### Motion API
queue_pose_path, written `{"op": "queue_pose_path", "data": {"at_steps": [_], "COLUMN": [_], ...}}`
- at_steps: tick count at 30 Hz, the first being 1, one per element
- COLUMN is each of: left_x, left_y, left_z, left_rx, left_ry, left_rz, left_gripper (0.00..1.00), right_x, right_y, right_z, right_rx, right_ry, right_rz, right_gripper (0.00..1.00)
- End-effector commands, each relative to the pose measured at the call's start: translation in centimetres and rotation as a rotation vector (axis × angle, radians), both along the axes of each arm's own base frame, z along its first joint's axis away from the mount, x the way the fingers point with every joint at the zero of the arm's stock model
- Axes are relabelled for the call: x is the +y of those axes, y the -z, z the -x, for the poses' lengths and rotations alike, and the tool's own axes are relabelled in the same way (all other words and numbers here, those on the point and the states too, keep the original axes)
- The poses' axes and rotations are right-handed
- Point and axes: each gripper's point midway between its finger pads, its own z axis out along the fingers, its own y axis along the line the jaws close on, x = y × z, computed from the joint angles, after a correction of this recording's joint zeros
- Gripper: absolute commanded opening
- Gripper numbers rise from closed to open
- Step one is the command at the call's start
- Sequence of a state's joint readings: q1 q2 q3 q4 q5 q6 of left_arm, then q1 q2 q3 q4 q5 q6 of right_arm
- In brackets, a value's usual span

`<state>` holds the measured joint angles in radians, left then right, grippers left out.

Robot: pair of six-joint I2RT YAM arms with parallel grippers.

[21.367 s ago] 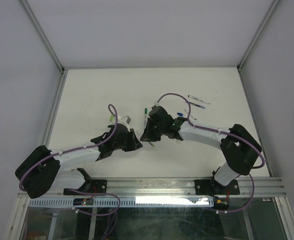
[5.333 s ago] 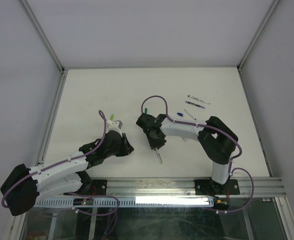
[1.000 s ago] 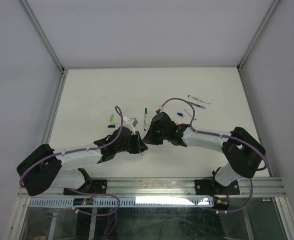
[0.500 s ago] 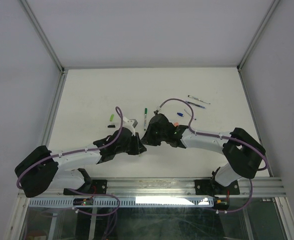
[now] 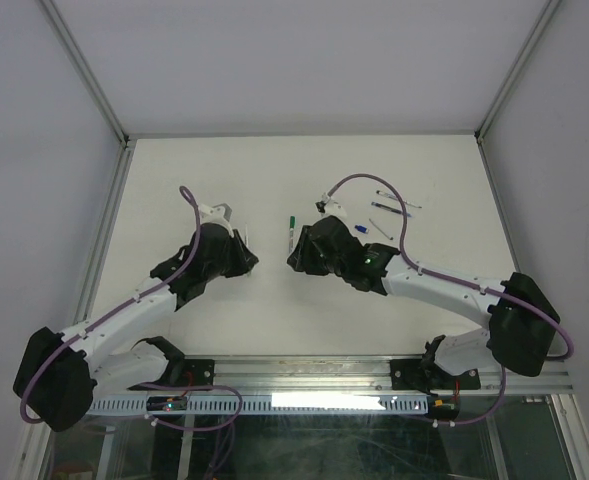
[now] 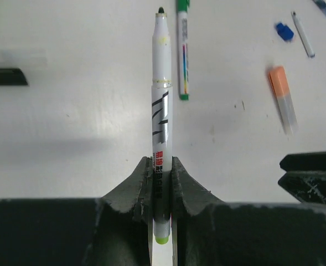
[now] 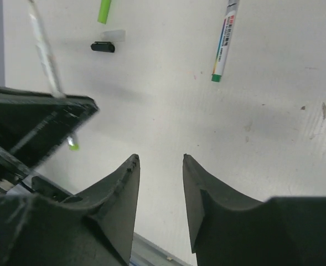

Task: Insert the pens into the pen caps
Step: Pick up the pen from the center of the board, then pick up the pen cap from the center of the board.

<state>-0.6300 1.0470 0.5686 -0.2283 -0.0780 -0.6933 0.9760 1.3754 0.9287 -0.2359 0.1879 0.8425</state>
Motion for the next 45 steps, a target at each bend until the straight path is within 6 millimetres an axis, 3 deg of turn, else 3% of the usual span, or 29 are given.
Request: {"op": "queue_pose_path", "data": {"at_steps": [1, 8, 13, 20, 23, 29, 33, 38, 45], "left_x": [3.0, 6.9, 8.3, 11.3, 11.9, 10.8, 10.3, 11.2, 10.9], "left_y": [-3.5, -4.0, -4.0, -0.8, 0.0, 0.9, 2.3, 4.5, 5.3], "left_z": [-3.2, -7.5, -11.1, -14.7, -15.4, -16.3, -16.4, -16.3, -16.2], "left_rx": [-0.092, -0.05, -0.022, 0.073, 0.085, 0.07, 0.095, 0.146, 0.164], "left_ry": [-0.065, -0.17, -0.149, -0.074, -0.048, 0.07, 0.124, 0.133, 0.158], "left_rz": [-0.124, -0.28, -0.389, -0.511, -0.533, -0.488, -0.462, -0.519, -0.507], "left_gripper": [0.0, 0.0, 0.0, 0.0, 0.01, 0.07, 0.06, 0.08, 0.1], "right_x": [-0.8, -1.3, -1.8, -2.5, -3.0, -3.6, -4.0, -4.2, -3.9], "right_y": [-1.8, -0.8, -0.5, -0.3, -0.1, 0.4, 0.7, 1.1, 1.2], "right_z": [-1.1, 0.2, 1.3, 2.9, 3.4, 4.1, 4.3, 4.5, 4.5], "right_rx": [-0.08, -0.06, -0.061, -0.058, -0.055, -0.051, -0.047, -0.039, -0.031], "right_ry": [0.017, -0.045, -0.105, -0.154, -0.161, -0.175, -0.175, -0.178, -0.187], "right_rz": [0.044, 0.067, 0.077, 0.041, 0.036, 0.031, 0.031, 0.031, 0.028], "right_gripper": [0.4, 0.4, 0.4, 0.4, 0.4, 0.4, 0.4, 0.4, 0.4]}}
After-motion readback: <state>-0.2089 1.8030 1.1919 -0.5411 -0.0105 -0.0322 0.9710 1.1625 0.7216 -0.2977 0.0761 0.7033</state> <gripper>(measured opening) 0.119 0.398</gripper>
